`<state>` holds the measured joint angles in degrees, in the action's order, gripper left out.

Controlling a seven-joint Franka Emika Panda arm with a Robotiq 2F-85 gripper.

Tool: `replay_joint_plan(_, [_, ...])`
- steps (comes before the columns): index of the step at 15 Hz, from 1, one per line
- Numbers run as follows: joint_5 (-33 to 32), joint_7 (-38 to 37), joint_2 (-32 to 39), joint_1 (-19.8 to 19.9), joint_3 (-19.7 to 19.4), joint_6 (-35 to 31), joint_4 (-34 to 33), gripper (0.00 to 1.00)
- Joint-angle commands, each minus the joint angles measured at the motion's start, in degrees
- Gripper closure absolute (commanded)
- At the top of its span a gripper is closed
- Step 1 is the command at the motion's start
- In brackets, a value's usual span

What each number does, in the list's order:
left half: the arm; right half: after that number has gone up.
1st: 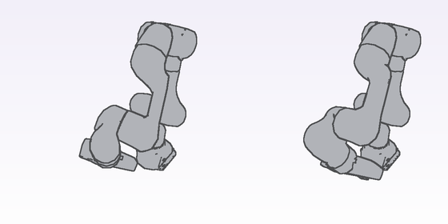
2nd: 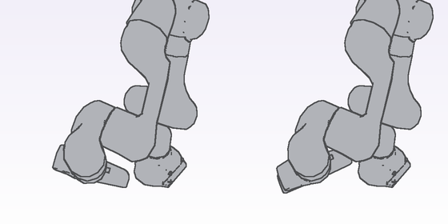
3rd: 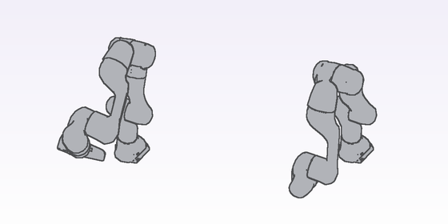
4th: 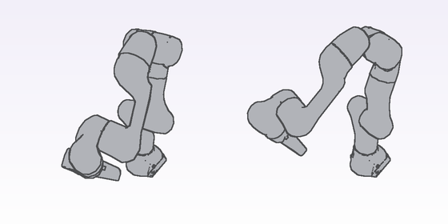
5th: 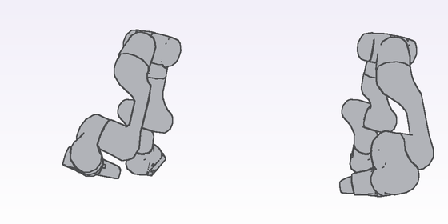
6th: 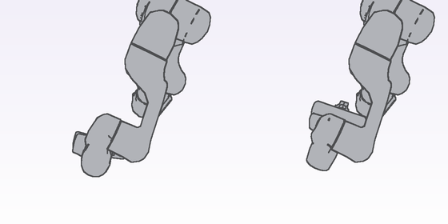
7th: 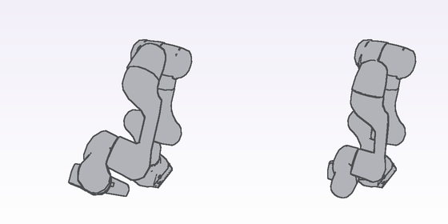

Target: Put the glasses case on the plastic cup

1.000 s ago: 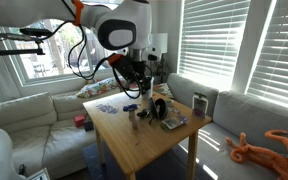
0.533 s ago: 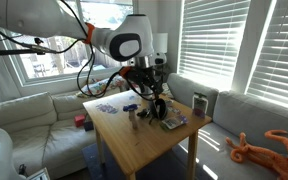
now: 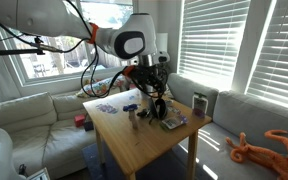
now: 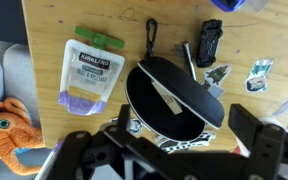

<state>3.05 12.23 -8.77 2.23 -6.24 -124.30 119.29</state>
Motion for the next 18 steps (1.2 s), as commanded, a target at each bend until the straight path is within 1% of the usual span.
replay_joint_plan(1, [1.7,11.5,2.4,-0.3,-0.7,5.6,-3.5,0.00])
replay_joint_plan(5, [1.9,24.0,4.9,-0.6,-0.3,7.9,-6.9,0.00])
replay_joint_plan(8, [3.7,31.2,7.3,-1.2,0.7,10.1,-8.8,0.00])
replay_joint_plan(10, [3.5,32.2,8.7,-1.6,1.9,9.9,-9.3,0.00])
replay_joint_plan(11, [2.4,31.6,9.5,-1.6,2.6,8.1,-9.2,0.00])
replay_joint_plan(13, [2.1,30.8,10.9,-1.6,3.4,6.9,-9.8,0.00])
replay_joint_plan(16, [2.7,30.6,13.0,-1.1,4.0,7.6,-10.6,0.01])
replay_joint_plan(17, [2.8,30.6,13.5,-0.9,4.1,7.4,-10.8,0.07])
replay_joint_plan(18, [2.9,30.6,14.0,-0.8,4.1,7.1,-10.9,0.09])
